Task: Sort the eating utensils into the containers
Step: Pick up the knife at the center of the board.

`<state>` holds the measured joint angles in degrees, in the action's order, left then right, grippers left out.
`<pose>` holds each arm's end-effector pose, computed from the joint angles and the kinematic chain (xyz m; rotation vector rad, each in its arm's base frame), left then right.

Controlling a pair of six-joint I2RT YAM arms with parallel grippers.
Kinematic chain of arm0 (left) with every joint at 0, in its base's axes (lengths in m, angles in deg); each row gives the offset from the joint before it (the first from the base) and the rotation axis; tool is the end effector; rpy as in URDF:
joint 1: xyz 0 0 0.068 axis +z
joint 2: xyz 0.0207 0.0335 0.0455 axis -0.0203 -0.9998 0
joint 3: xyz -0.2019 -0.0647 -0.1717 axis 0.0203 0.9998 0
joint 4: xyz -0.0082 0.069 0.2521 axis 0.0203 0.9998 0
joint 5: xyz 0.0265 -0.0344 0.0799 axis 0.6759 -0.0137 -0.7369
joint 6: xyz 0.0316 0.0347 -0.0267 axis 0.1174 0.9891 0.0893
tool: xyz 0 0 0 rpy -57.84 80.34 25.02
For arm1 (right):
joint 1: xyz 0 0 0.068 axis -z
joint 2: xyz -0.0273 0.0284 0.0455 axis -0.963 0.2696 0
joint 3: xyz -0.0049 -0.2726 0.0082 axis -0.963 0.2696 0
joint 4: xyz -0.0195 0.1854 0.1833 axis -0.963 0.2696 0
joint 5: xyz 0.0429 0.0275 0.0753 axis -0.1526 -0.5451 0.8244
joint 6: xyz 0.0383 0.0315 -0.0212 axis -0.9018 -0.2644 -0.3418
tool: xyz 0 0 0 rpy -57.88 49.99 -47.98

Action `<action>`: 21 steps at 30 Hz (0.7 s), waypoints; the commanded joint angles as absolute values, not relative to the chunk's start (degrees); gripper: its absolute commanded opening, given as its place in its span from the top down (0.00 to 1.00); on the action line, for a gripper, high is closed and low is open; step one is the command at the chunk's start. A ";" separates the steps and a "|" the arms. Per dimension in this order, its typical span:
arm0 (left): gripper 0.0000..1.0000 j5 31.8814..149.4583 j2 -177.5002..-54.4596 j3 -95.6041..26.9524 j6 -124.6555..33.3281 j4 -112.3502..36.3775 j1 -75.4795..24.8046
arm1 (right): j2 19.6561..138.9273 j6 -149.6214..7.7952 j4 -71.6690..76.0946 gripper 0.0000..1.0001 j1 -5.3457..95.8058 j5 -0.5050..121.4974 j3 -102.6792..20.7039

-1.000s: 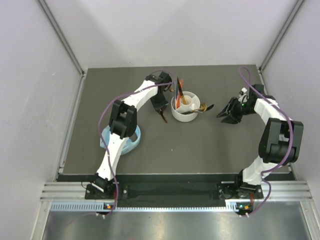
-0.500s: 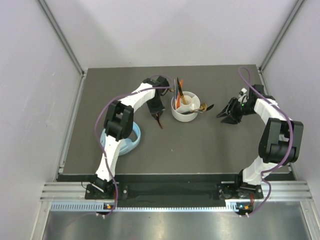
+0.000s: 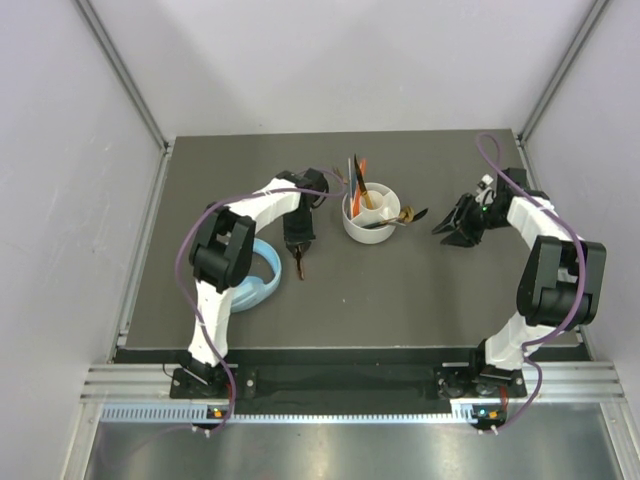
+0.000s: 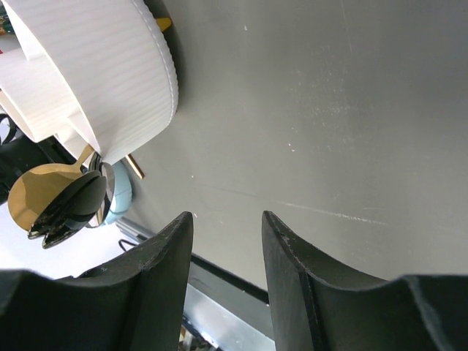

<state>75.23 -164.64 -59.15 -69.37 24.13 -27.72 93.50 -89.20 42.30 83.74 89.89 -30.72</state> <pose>0.3690 -0.1984 0.1648 -0.1740 3.0246 0.1201 0.3198 -0.0310 0.2095 0.6619 2.6618 0.9724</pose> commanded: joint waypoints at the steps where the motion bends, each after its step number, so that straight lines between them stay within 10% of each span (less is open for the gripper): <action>1: 1.00 73.53 -160.55 -58.40 -64.94 22.83 -27.75 | 93.04 -90.20 39.94 0.56 82.62 89.42 -33.47; 21: 1.00 70.73 -155.89 -60.42 -64.14 21.42 -26.88 | 93.31 -90.73 40.55 0.57 81.13 87.84 -35.57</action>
